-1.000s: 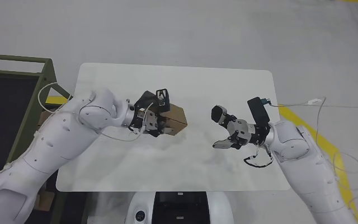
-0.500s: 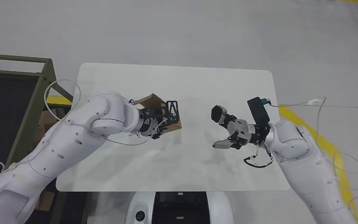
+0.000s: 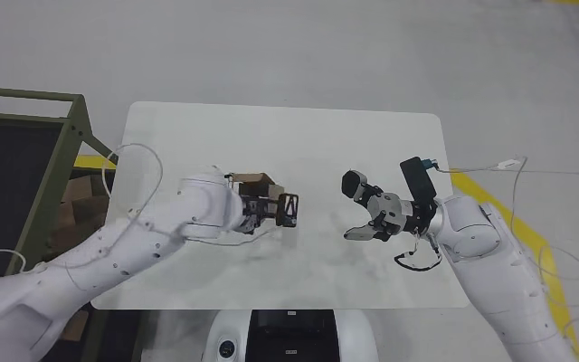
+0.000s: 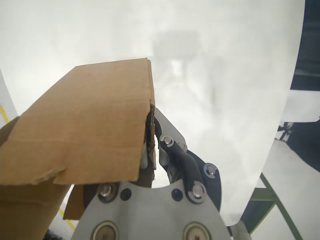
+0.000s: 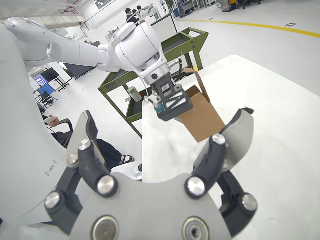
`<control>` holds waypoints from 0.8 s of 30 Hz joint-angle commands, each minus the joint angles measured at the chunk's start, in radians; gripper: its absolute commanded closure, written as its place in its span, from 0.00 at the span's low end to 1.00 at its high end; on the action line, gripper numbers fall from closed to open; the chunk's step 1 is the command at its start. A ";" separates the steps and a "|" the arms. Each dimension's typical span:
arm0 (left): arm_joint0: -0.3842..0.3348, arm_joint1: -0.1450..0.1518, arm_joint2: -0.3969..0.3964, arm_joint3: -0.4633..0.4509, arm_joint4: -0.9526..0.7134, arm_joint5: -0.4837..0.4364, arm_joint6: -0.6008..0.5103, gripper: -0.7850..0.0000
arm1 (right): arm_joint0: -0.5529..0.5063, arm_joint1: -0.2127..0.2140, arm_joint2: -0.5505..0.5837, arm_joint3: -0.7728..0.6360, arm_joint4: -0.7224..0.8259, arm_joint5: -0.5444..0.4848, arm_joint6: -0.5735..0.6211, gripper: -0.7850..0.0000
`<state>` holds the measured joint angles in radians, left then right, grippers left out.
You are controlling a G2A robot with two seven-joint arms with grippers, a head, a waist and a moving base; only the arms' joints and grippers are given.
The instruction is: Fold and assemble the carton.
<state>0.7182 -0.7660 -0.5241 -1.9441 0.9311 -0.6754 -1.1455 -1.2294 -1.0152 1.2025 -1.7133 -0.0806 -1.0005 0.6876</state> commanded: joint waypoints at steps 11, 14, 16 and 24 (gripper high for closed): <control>-0.248 -0.052 0.335 0.117 -0.048 -0.012 0.013 1.00 | 0.000 0.000 0.000 0.000 0.000 0.000 0.000 0.00; -0.279 -0.068 0.354 0.137 -0.099 0.010 -0.010 1.00 | 0.000 0.000 0.000 0.000 0.000 0.000 0.000 0.00; -0.284 -0.078 0.354 0.150 -0.114 0.034 -0.034 1.00 | 0.000 0.000 0.000 0.000 0.000 0.000 0.000 0.00; -0.281 -0.126 0.354 0.188 -0.154 0.091 -0.090 1.00 | 0.000 0.000 0.000 0.000 0.000 0.000 0.000 0.00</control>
<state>0.4361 -0.8857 -0.1700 -1.7636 0.7780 -0.5861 -1.2342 -1.2294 -1.0152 1.2025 -1.7133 -0.0806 -1.0005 0.6876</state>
